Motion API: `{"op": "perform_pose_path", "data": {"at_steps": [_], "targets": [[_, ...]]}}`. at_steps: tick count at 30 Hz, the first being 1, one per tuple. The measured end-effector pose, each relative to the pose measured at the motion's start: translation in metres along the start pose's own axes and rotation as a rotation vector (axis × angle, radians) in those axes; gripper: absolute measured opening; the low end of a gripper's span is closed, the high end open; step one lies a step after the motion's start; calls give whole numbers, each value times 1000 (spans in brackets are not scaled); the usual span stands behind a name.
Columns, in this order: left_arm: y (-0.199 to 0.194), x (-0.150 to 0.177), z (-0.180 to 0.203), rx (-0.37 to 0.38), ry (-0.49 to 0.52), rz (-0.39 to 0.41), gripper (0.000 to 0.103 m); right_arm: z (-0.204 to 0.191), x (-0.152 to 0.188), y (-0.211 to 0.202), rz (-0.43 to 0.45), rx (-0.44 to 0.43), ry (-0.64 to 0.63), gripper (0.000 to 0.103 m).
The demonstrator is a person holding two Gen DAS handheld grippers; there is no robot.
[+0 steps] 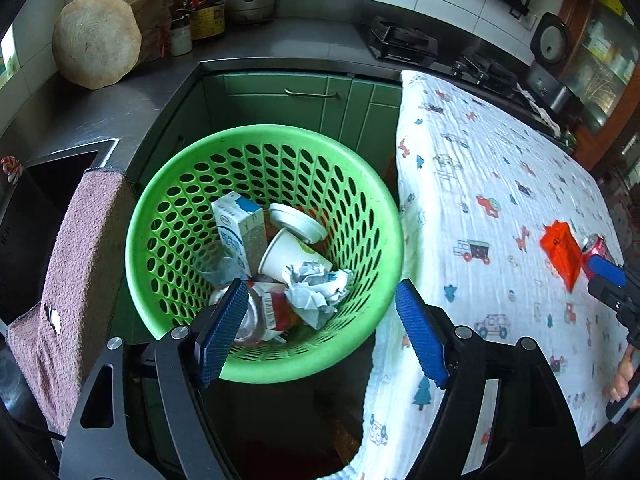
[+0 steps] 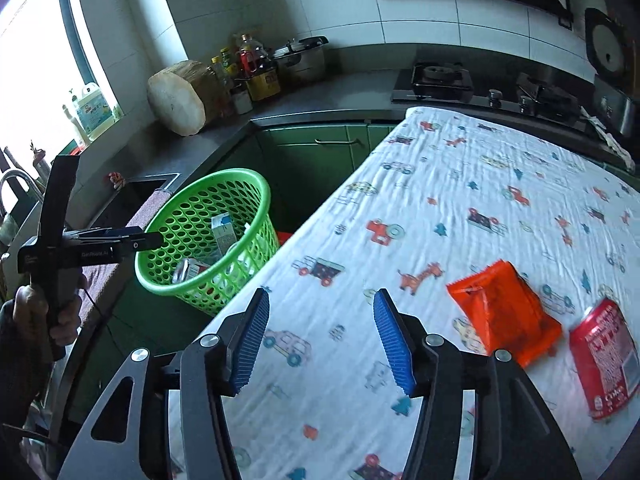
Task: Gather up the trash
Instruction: 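Move both open tools toward the orange snack bag and red Coke can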
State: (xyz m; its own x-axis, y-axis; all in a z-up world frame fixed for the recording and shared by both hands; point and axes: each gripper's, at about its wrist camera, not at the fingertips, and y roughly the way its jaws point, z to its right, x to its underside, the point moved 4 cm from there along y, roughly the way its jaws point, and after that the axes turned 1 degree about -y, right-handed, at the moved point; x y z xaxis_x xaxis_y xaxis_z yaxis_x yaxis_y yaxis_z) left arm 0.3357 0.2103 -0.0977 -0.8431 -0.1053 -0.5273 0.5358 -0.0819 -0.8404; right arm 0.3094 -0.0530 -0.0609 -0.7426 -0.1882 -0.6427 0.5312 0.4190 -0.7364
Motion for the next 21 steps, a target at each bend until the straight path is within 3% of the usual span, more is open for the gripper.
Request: {"op": "perform_pose_path", "data": {"at_steps": [14,21], "targets": [[-3,14,104,73,99,-15,83,132,48,-66,-39,214,-14,76],[-2,19,144,108,107,-24,86,179,51,-59,-128,281,-97,81]]}}
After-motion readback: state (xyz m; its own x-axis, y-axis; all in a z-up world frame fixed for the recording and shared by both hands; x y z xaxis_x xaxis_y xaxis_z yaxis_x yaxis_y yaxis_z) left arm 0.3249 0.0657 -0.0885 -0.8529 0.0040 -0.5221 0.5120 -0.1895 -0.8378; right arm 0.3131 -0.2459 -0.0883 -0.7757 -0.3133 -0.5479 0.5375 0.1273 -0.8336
